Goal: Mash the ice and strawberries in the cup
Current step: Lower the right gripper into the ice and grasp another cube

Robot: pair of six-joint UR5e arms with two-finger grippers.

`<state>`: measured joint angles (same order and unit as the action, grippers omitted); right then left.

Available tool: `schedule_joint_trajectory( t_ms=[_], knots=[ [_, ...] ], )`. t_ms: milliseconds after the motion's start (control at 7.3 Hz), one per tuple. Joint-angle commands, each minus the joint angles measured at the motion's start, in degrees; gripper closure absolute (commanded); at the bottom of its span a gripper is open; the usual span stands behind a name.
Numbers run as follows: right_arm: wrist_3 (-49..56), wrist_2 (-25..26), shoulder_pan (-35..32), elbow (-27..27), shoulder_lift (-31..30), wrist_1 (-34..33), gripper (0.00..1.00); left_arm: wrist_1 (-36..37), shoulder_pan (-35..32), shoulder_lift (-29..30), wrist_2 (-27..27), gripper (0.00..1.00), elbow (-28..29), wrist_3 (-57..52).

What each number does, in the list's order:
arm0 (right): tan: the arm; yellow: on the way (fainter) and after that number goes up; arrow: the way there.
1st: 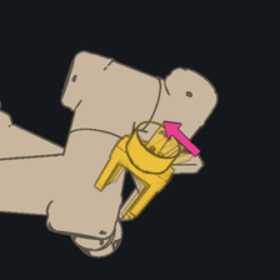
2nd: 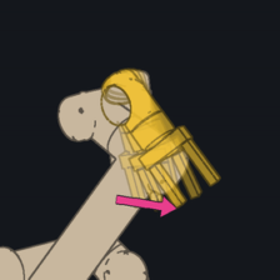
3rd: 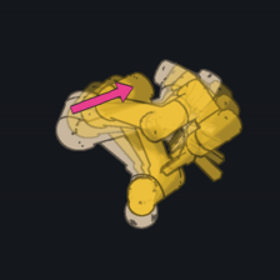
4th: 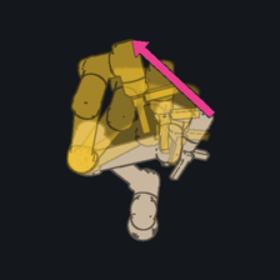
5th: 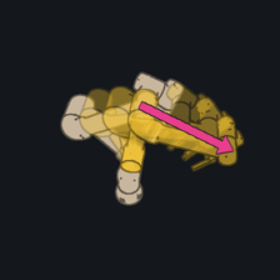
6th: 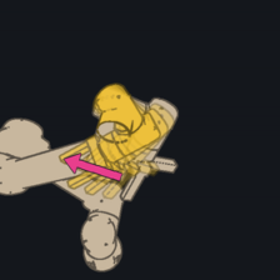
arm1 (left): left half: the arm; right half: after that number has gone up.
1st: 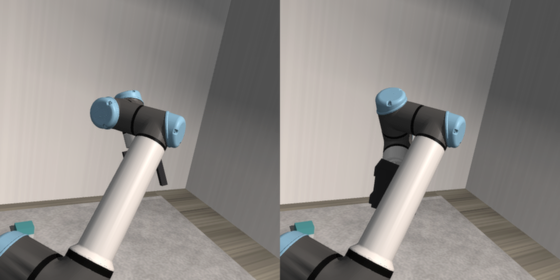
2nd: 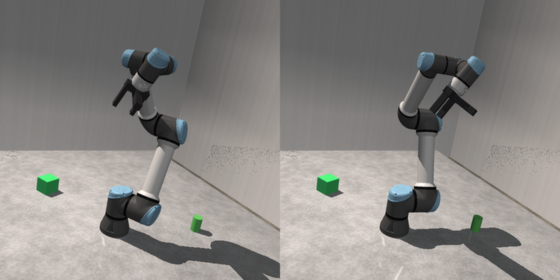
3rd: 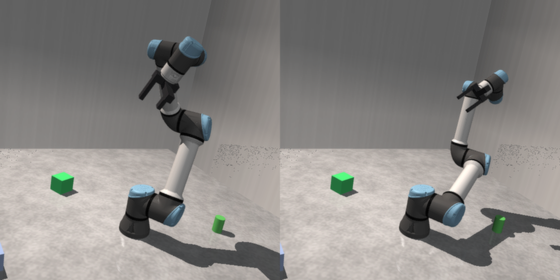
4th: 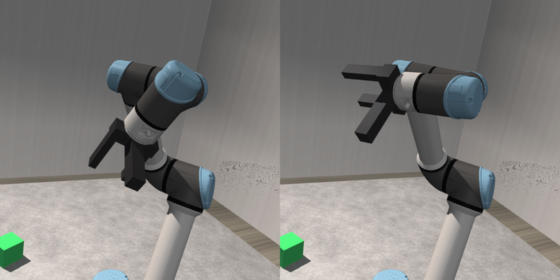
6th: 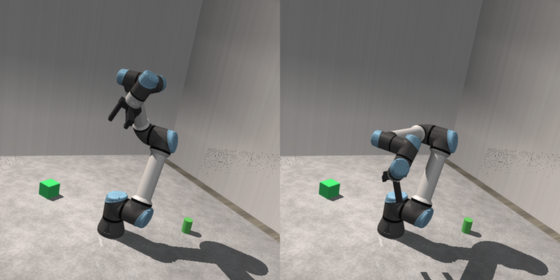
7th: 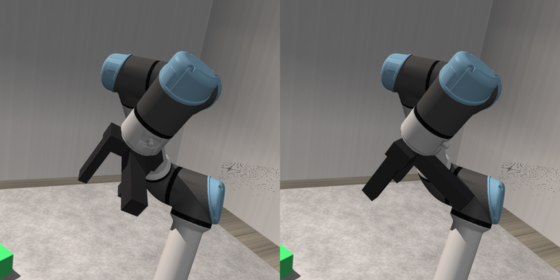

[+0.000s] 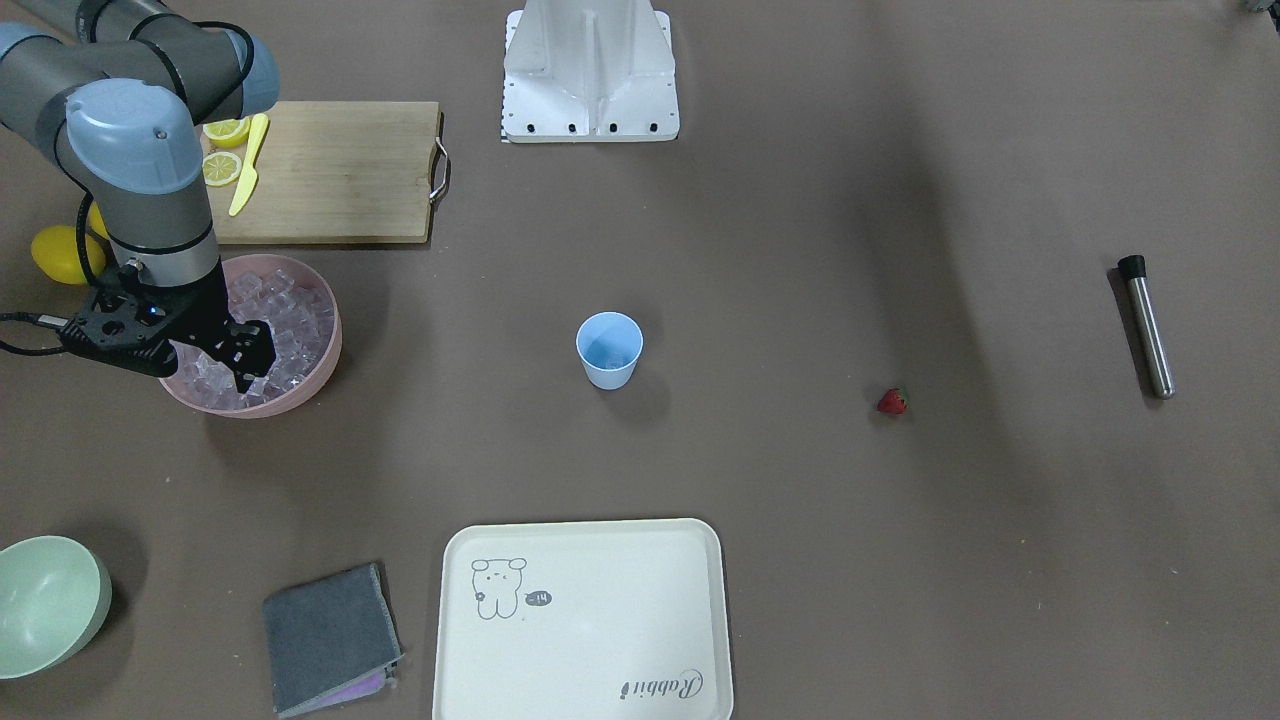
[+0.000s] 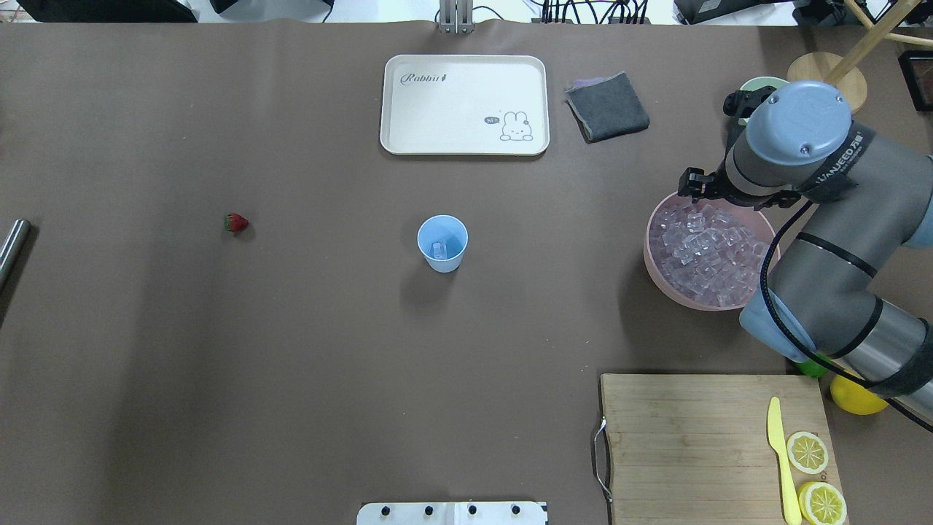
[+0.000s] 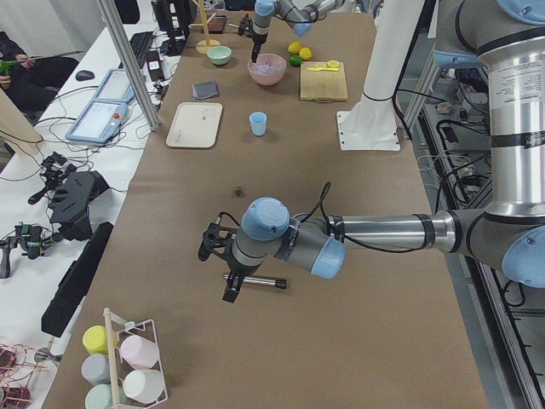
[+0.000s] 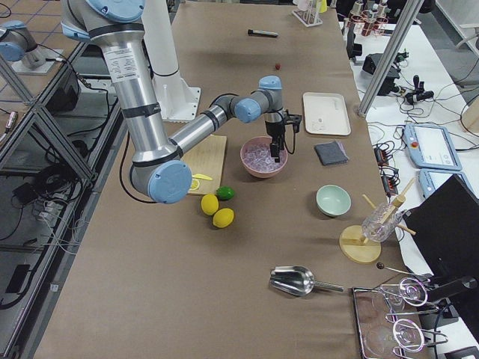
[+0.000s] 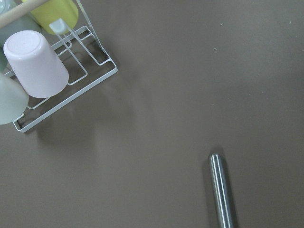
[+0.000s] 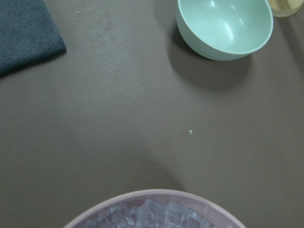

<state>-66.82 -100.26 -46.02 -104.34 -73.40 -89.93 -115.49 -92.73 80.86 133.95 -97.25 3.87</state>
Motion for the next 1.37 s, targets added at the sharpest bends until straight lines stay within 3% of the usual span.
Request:
schedule_joint_trajectory(
  t_ms=[0, 411, 1232],
  knots=[
    [-4.71, 0.24, 0.06, 2.13, -0.95, 7.31, 0.10, 0.00, 0.00, -0.18, 0.09, 0.01, 0.04, 0.00],
    [-4.99, 0.76, 0.50, 1.52, -1.74, 7.14, 0.24, 0.00, 0.09, -0.09, 0.00, 0.01, 0.22, 0.00],
    [-5.25, 0.77, 2.08, 0.11, -2.97, 6.96, 0.28, 0.26, 0.27, 0.35, 0.00, 0.01, 0.13, 0.00]
  ],
)
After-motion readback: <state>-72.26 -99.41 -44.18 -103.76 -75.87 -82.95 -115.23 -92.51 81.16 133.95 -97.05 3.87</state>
